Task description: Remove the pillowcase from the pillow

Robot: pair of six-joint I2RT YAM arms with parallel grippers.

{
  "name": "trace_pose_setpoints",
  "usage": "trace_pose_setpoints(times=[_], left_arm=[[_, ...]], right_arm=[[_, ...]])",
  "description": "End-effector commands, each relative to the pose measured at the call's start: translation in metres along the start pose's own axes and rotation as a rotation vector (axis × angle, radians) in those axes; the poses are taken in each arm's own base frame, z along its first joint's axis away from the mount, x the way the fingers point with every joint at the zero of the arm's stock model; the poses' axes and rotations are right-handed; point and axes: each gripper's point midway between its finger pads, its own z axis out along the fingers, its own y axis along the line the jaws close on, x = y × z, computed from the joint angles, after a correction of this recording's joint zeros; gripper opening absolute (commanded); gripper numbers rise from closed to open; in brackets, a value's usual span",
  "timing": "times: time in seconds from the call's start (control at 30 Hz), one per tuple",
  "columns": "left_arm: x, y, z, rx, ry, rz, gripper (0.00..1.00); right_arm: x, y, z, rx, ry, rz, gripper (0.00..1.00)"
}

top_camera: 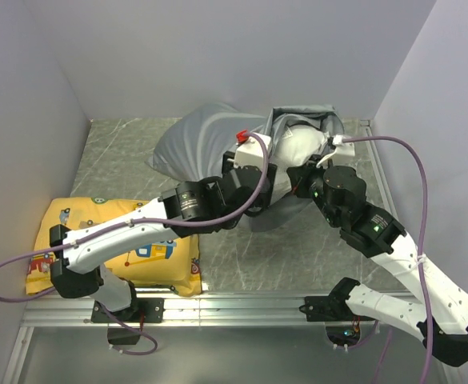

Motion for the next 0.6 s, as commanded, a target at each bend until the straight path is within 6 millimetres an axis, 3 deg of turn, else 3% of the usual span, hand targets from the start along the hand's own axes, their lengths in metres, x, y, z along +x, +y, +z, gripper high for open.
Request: trace_pose_setpoints(times=[0.0,0.17,0.23,0.37,0.53,0.57], left_arm=[[0.008,0.054,-0.009,-0.252,-0.011,0.004,0.62],[0.001,0.083,-0.034,-0.259,-0.085,-0.120,0.52],[0.014,0.095,-0.034,-0.277,-0.074,-0.136,0.44],[0.023,0.117,-0.043,-0.272,-0.086,-0.237,0.41],[0.052,0.139,-0.039,-0.272,-0.043,-0.274,0.35],[0.065,0.149,-0.035,-0.292,-0.024,-0.278,0.33]], right_arm=[[-0.056,0.014,-0.015,-0.032,-0.163,0.074,0.00],[-0.062,-0.002,-0.023,0.036,-0.180,0.053,0.00],[-0.069,-0.011,-0.028,0.079,-0.208,0.053,0.00],[-0.078,-0.024,-0.034,0.142,-0.228,0.042,0.00],[-0.081,-0.031,-0.032,0.166,-0.204,0.027,0.00],[-0.083,-0.030,-0.031,0.160,-0.195,0.025,0.00]])
